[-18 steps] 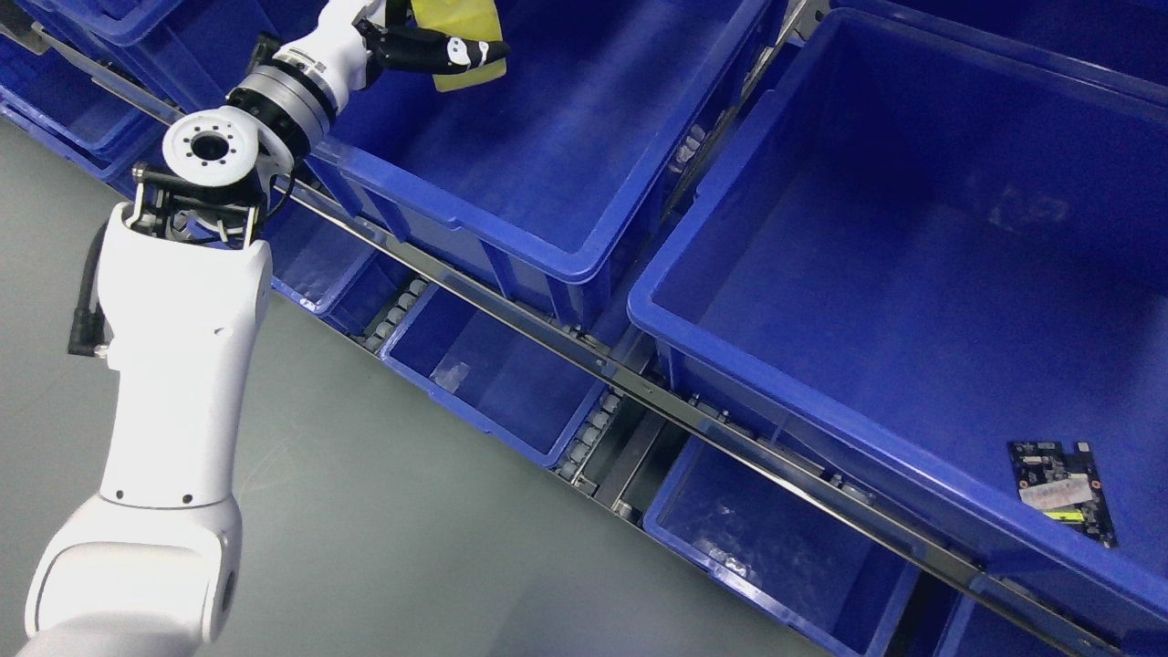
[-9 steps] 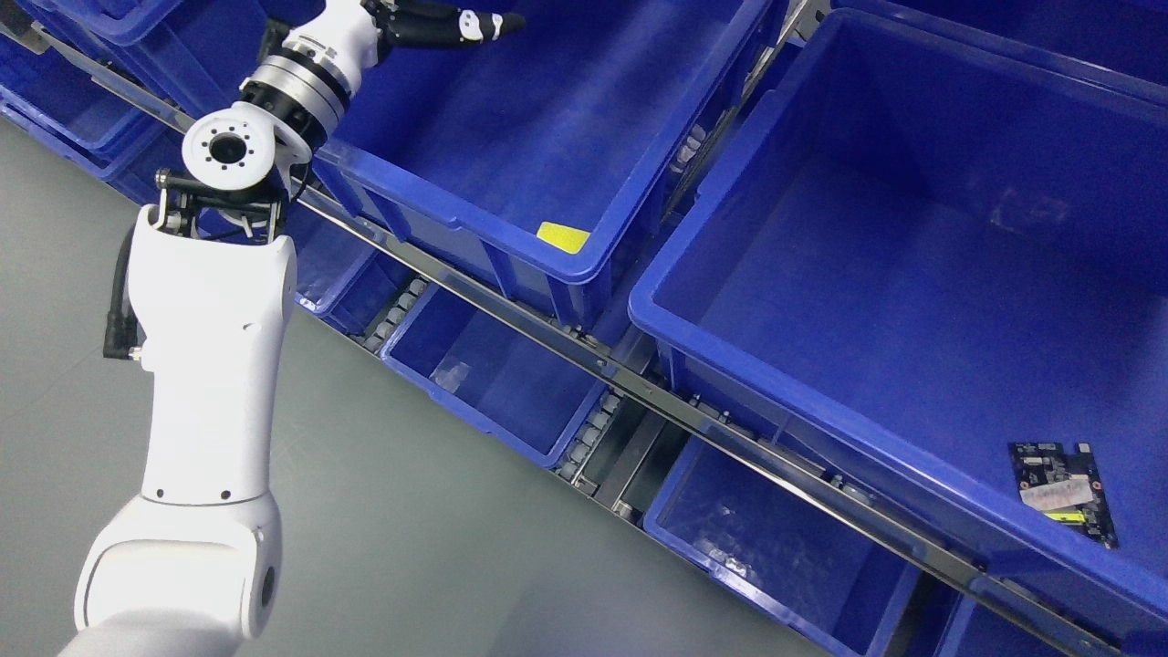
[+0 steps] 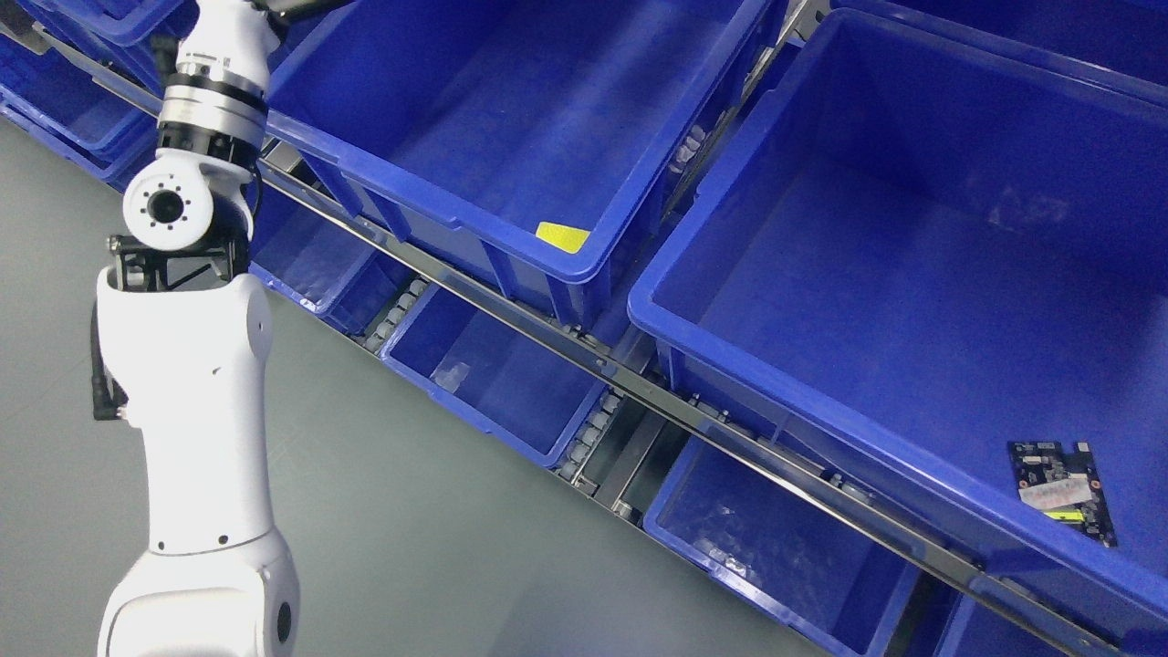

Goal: Move yellow foam block to right shelf middle

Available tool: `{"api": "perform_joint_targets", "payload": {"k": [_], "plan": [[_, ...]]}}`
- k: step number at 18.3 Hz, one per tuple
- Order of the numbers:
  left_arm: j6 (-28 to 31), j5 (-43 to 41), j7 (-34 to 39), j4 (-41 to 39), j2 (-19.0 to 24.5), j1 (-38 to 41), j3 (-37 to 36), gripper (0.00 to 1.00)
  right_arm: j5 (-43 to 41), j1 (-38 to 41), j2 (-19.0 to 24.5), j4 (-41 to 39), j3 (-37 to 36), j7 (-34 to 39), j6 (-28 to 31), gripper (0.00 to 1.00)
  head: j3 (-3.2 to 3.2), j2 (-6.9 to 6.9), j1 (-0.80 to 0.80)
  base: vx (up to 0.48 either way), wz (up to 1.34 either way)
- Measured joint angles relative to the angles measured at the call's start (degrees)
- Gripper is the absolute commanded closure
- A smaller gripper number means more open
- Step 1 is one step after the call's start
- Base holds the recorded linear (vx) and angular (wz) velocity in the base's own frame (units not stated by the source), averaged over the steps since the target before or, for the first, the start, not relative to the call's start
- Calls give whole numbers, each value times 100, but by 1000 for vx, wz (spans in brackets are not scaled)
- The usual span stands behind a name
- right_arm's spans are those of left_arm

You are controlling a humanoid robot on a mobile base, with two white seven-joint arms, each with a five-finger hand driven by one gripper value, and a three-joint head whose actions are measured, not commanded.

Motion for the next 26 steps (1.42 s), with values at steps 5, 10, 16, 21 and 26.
{"api": "perform_joint_targets", "payload": {"k": [5, 10, 16, 21, 26], "plan": [[100, 72, 623, -341, -63, 456, 146, 0, 0, 0, 0, 0, 0, 0, -3, 0, 0, 0, 0, 0, 0], [177, 216, 673, -657, -98, 949, 20, 0, 0, 0, 0, 0, 0, 0, -16, 0, 0, 0, 0, 0, 0], [209, 438, 677, -875, -125, 1192, -204, 0, 0, 0, 0, 0, 0, 0, -20, 0, 0, 0, 0, 0, 0], [160, 512, 672, -977, -137, 1288, -330, 0, 0, 0, 0, 0, 0, 0, -21, 0, 0, 0, 0, 0, 0], [158, 540, 673, -1038, -144, 1325, -404, 0, 0, 0, 0, 0, 0, 0, -21, 0, 0, 0, 0, 0, 0]]}}
